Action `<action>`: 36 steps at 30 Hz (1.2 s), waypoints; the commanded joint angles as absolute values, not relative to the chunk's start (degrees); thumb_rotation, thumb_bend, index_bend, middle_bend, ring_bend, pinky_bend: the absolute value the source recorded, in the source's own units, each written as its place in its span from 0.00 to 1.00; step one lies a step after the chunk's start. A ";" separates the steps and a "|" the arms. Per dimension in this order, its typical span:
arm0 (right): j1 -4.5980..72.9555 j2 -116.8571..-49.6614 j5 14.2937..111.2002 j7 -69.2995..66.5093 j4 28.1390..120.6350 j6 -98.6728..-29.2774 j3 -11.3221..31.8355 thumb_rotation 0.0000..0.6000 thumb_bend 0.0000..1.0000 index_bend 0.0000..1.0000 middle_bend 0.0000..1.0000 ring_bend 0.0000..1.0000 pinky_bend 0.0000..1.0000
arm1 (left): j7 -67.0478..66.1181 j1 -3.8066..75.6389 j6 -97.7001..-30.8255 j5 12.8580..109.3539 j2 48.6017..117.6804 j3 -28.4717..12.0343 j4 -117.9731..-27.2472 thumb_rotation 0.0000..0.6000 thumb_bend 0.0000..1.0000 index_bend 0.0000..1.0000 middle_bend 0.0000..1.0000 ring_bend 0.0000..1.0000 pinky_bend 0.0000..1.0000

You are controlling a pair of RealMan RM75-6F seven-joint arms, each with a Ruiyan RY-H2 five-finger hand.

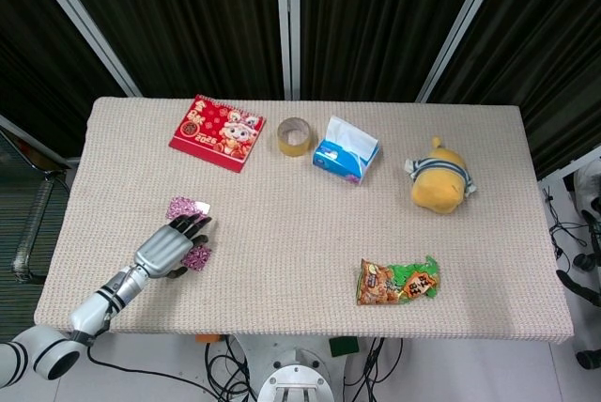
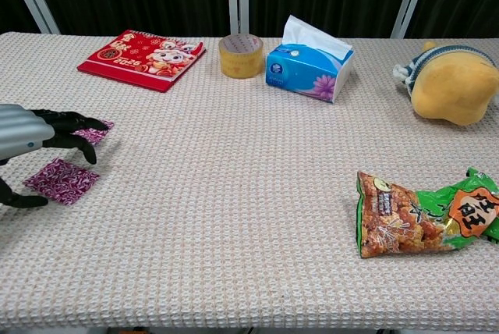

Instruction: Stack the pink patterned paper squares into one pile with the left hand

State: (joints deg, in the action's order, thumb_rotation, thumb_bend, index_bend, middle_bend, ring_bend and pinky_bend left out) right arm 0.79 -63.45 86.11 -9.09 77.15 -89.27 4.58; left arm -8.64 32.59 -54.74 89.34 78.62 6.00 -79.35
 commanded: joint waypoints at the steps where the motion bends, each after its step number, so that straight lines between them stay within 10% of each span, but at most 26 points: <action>1: 0.80 -63.52 86.10 -9.10 77.06 -89.25 4.58 1.00 0.33 0.00 0.00 0.00 0.00 | -8.85 33.09 -53.11 88.17 79.02 5.69 -78.58 1.00 0.20 0.28 0.00 0.00 0.13; 15: 0.73 -63.28 85.99 -9.36 77.02 -89.23 4.64 1.00 0.33 0.00 0.00 0.00 0.00 | -8.11 32.98 -53.84 88.04 79.48 5.09 -78.10 1.00 0.22 0.46 0.00 0.00 0.13; 36: 1.04 -62.64 86.60 -7.35 79.05 -89.27 4.57 1.00 0.33 0.00 0.00 0.00 0.00 | 1.07 38.28 -52.21 86.71 75.74 -1.05 -72.06 1.00 0.23 0.44 0.00 0.00 0.13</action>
State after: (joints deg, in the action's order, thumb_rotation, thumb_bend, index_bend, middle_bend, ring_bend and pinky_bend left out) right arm 1.05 -62.65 86.59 -7.38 79.03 -89.25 4.58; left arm -1.10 36.48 -55.06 88.39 75.02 0.23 -75.14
